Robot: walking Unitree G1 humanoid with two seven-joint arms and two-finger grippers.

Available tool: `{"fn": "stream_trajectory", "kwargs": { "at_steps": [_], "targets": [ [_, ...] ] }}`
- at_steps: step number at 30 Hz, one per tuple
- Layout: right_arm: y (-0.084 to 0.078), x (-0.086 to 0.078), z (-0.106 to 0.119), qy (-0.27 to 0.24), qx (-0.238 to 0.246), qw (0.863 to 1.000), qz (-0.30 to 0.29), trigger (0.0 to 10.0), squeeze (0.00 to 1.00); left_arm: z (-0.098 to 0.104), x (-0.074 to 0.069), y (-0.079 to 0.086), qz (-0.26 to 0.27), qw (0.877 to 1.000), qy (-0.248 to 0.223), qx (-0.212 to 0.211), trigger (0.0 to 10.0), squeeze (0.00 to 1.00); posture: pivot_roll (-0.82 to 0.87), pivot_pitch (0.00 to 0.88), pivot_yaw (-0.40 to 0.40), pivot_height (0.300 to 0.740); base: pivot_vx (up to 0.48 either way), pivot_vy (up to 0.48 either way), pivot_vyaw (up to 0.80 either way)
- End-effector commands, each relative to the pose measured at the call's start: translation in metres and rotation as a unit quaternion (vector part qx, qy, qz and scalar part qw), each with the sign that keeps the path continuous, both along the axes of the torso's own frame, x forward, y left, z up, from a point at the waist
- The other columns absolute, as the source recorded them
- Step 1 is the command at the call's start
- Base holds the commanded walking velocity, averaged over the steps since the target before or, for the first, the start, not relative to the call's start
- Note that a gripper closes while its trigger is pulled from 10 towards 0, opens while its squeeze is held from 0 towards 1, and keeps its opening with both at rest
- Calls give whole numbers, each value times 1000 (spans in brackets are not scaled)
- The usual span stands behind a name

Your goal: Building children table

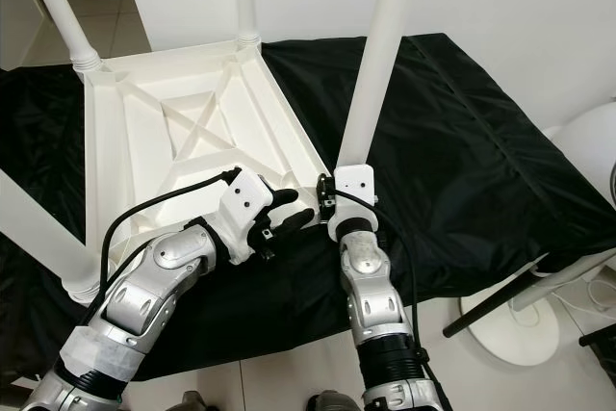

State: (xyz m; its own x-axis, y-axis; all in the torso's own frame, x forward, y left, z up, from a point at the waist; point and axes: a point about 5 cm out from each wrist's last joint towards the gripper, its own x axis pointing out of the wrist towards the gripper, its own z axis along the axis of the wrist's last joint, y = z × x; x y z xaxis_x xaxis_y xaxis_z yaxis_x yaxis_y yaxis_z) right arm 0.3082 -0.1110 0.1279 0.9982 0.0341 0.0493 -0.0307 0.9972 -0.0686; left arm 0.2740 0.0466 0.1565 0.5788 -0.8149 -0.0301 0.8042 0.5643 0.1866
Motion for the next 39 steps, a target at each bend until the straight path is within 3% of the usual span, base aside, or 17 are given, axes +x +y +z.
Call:
{"fn": "stream_trajectory", "kwargs": {
  "at_steps": [1,7,8,12,13,14,21,23,25,30,33,39],
  "targets": [
    [4,-1,-5,19,22,1000,-3,10000,0,1,-3,-1,-5,1000,0,1,10000,0,-77,48,4,740,0,0,0],
    [7,-1,2,2,23,1000,21,10000,0,0,-4,-3,-7,1000,0,0,10000,0,-78,45,1,740,0,0,0],
    [7,-2,2,-1,25,999,28,10000,1000,0,-3,-2,-7,1000,0,0,10000,0,-76,40,-2,740,0,0,0],
    [1,-6,5,-9,32,999,24,10000,1000,0,-3,-2,-5,1000,-2,0,10000,0,-71,34,-10,740,0,0,0],
    [-2,-8,5,-10,36,999,29,10000,580,0,-3,-2,-4,1000,-2,0,10000,0,-71,34,-10,740,0,0,0],
    [-5,-10,4,-9,35,999,35,10000,0,0,-3,-2,-3,1000,-2,0,10000,0,-71,30,-13,740,0,0,0],
    [-20,-14,1,-18,15,995,92,10000,0,-1,-2,-3,-3,1000,-3,-2,10000,0,-86,22,-5,740,0,0,0],
    [-34,-9,0,-21,-29,988,153,10000,0,-1,-1,-6,-10,1000,-5,-1,10000,0,-89,18,1,740,0,0,0],
    [-37,-6,1,-18,-36,984,175,10000,0,0,-1,-7,-13,1000,-7,3,10000,0,-95,14,5,740,0,0,0],
    [-40,-1,2,-11,-44,977,208,10000,0,0,0,-7,-16,1000,-10,6,10000,0,-96,13,6,740,0,0,0],
    [-38,8,4,-1,-65,963,260,10000,0,1,1,-8,-15,1000,-12,5,10000,0,-91,8,6,740,0,0,0],
    [-34,16,4,7,-80,950,302,10000,0,2,1,-8,-14,1000,-14,5,10000,0,-85,7,4,740,0,0,0]
  ]
}}
